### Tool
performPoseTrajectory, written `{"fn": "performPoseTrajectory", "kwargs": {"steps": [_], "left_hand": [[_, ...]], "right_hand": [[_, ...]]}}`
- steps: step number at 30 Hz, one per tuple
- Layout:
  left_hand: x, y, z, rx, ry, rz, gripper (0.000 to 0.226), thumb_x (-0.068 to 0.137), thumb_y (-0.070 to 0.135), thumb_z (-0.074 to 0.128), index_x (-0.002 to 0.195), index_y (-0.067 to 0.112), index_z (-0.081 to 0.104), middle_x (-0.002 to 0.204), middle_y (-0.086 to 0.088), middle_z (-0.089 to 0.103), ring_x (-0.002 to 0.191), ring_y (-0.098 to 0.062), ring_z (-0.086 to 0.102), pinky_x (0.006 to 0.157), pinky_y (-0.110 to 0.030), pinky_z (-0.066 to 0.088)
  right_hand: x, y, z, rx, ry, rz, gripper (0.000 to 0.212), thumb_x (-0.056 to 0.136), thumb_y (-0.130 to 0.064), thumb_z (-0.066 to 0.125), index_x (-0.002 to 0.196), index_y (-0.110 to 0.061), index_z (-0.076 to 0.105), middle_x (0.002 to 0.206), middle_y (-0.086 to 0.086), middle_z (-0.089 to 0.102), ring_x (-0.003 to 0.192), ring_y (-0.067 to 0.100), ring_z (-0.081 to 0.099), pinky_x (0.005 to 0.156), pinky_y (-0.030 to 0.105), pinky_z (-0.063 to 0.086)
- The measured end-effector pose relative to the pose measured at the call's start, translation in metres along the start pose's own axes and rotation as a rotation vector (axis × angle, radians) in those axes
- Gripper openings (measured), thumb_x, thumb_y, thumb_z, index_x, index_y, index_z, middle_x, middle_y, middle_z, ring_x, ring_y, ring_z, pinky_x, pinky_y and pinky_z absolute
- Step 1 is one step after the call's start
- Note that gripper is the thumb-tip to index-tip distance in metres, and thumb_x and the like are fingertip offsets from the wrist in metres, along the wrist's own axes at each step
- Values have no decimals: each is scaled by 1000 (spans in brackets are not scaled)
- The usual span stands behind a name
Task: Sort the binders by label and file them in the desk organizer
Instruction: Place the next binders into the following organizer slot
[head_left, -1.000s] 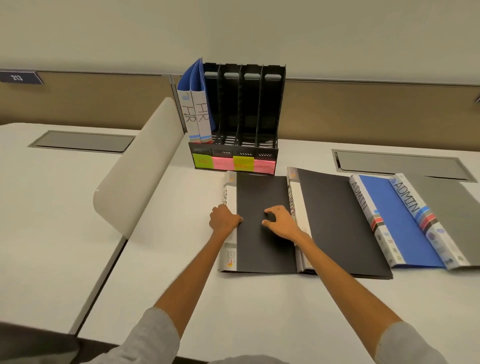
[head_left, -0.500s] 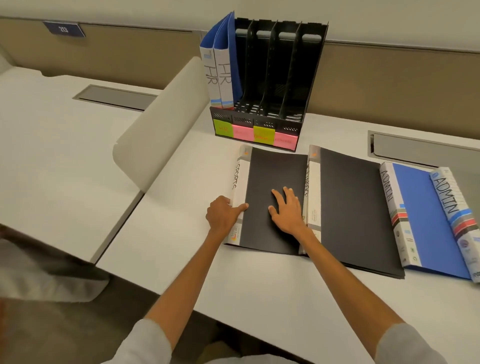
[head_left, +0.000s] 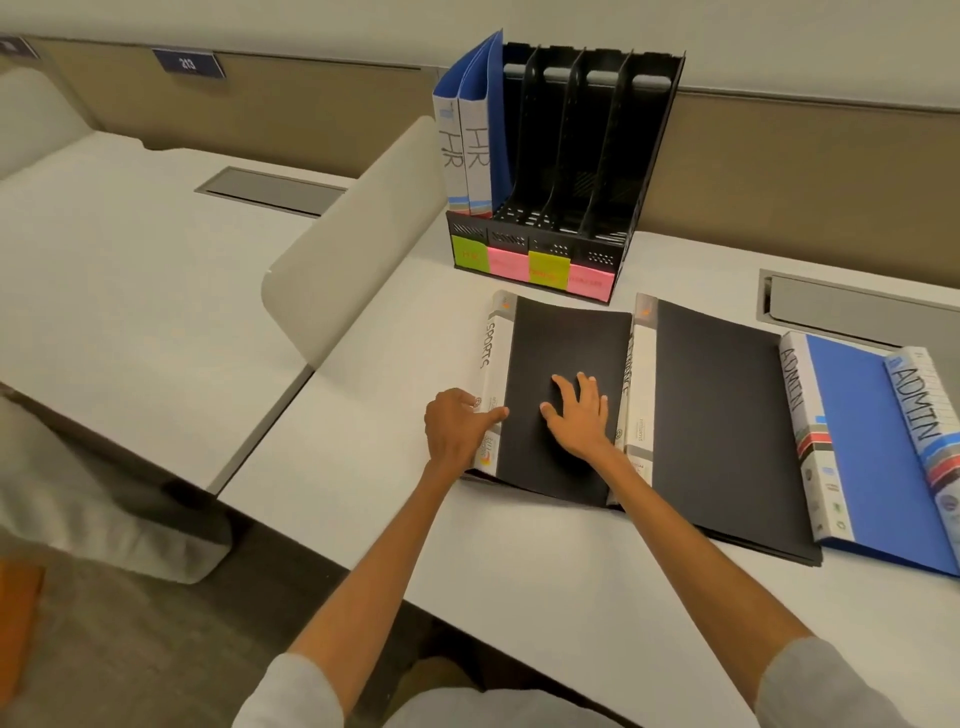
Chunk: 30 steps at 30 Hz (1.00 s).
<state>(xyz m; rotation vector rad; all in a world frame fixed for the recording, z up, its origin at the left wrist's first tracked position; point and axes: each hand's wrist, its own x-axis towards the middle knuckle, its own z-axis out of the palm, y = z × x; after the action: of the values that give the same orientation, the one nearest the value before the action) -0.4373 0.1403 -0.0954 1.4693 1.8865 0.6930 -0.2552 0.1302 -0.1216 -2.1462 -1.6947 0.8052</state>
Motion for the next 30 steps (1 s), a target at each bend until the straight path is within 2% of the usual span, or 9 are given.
{"fn": "performPoseTrajectory", "kwargs": {"steps": [2, 5, 9, 11, 19, 21, 24, 30], "left_hand": [[4, 4, -3, -54, -5, 3, 54, 65, 48, 86, 98, 12, 64, 108, -5, 70, 91, -22, 69, 60, -14, 45], [16, 13, -8, -151, 5, 19, 39, 65, 42, 86, 87, 17, 66, 101, -5, 73, 75, -14, 67, 58, -15, 46], [28, 26, -20, -235, 13, 106, 31, 68, 40, 86, 87, 23, 67, 101, 1, 73, 64, -5, 64, 53, -8, 44], [32, 33, -29, -253, 6, 164, 29, 70, 40, 85, 88, 25, 67, 100, 4, 73, 61, -3, 64, 47, -5, 42], [49, 77, -66, -361, -55, 296, 19, 73, 30, 84, 86, 26, 70, 97, 2, 74, 62, -6, 67, 51, -7, 46], [50, 82, -74, -393, -58, 325, 18, 72, 29, 84, 84, 28, 70, 91, 6, 72, 63, -7, 68, 54, -8, 48], [52, 82, -91, -429, -60, 384, 19, 72, 28, 85, 80, 32, 68, 82, 16, 68, 61, -3, 68, 51, -6, 47], [58, 62, -122, -452, -76, 505, 20, 73, 27, 84, 86, 31, 69, 82, 25, 65, 69, 4, 69, 55, -5, 49]], "right_hand": [[2, -6, 0, 55, 28, 24, 55, 102, -38, 42, 153, -23, 26, 164, 12, 4, 152, 29, -6, 122, 48, -5], [7, -14, -4, 140, 69, 59, 54, 101, -39, 45, 150, -22, 31, 163, 12, 11, 152, 29, 0, 122, 50, -1], [25, -27, -27, 315, 119, 72, 64, 97, -38, 55, 151, -19, 27, 160, 12, 19, 146, 33, 24, 119, 53, 21], [37, -36, -48, 431, 135, 66, 70, 95, -36, 60, 152, -20, 23, 160, 11, 20, 144, 33, 28, 117, 52, 29], [75, -88, -106, 527, 176, -27, 75, 92, -40, 62, 153, -26, 20, 156, 12, 31, 141, 31, 37, 112, 51, 35], [80, -102, -117, 569, 180, -51, 73, 93, -42, 60, 152, -28, 18, 154, 12, 33, 138, 31, 39, 109, 53, 39], [85, -120, -134, 651, 191, -64, 71, 95, -45, 56, 151, -33, 15, 151, 12, 36, 135, 33, 42, 100, 60, 46], [96, -153, -193, 661, 297, -125, 61, 100, -48, 42, 153, -32, 16, 160, 8, 20, 141, 35, 34, 95, 64, 48]]}}
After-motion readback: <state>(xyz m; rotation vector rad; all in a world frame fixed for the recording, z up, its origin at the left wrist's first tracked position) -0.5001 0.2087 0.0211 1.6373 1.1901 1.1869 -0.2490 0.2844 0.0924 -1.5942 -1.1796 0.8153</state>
